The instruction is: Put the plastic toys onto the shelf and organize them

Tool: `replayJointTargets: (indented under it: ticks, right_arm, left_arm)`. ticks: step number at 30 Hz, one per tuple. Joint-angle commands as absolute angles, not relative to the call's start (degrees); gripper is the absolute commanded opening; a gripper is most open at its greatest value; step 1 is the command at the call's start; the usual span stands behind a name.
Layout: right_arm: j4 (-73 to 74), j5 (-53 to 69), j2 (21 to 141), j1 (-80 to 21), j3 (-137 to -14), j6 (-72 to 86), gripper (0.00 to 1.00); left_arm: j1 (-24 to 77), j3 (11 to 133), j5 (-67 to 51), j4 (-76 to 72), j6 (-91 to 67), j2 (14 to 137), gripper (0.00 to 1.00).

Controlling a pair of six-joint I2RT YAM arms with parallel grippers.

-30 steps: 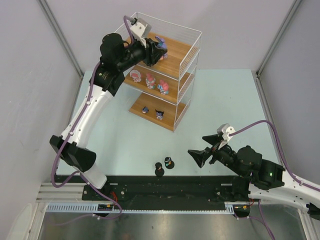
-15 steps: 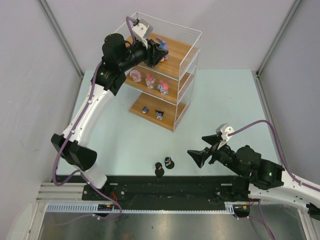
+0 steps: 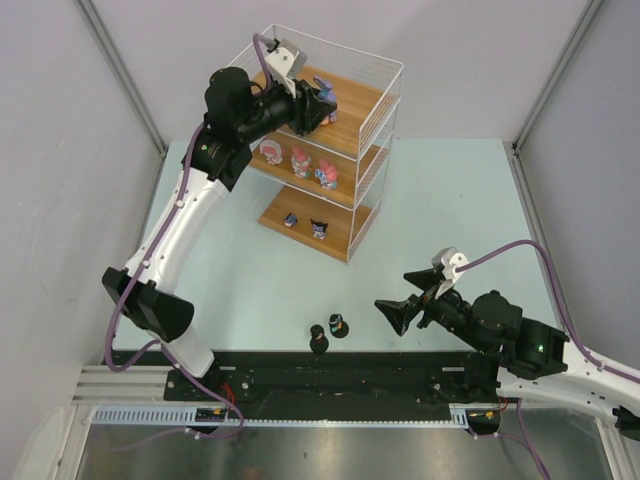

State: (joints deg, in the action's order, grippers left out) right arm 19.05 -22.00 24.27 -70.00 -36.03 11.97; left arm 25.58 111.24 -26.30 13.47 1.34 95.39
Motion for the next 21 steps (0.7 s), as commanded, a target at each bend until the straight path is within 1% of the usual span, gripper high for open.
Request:
replayJointTargets:
  ticks: [1, 9, 12, 14, 15, 17, 18, 21]
  right_arm:
    - [18.2, -21.9, 24.4, -69.7, -36.7, 11.9, 1.00]
    - [18.1, -21.7, 24.4, -69.7, -36.7, 11.8, 1.00]
    - [18.1, -21.6, 24.5, -69.8, -36.7, 11.8, 1.00]
    - [18.0, -21.7, 24.5, -69.7, -36.7, 11.7, 1.00]
    - [18.1, -21.7, 24.4, -69.6, -36.7, 11.8, 1.00]
    - [18.1, -21.7, 24.4, -69.6, -36.7, 11.8, 1.00]
    - [18.0, -21.7, 24.4, -69.7, -36.7, 11.8, 1.00]
    - [18.0, -21.3, 24.3, -69.6, -36.7, 11.6, 1.00]
  left_arm:
    - [25.2, 112.6, -29.6, 15.4, 1.6, 94.7, 0.00]
    - [25.2, 112.1, -29.8, 16.2, 2.1, 94.5, 0.01]
    - [25.2, 111.8, -30.1, 16.0, 2.4, 94.1, 0.07]
    - [25.1, 110.9, -31.2, 15.5, 2.5, 94.0, 0.21]
    - [25.1, 110.6, -31.5, 14.8, 2.4, 93.6, 0.30]
    - [25.1, 109.8, -31.8, 14.2, 2.3, 93.3, 0.37]
    - [25.1, 109.8, -32.0, 13.9, 2.2, 93.3, 0.44]
    - [25.1, 109.9, -32.0, 14.0, 2.1, 93.3, 0.53]
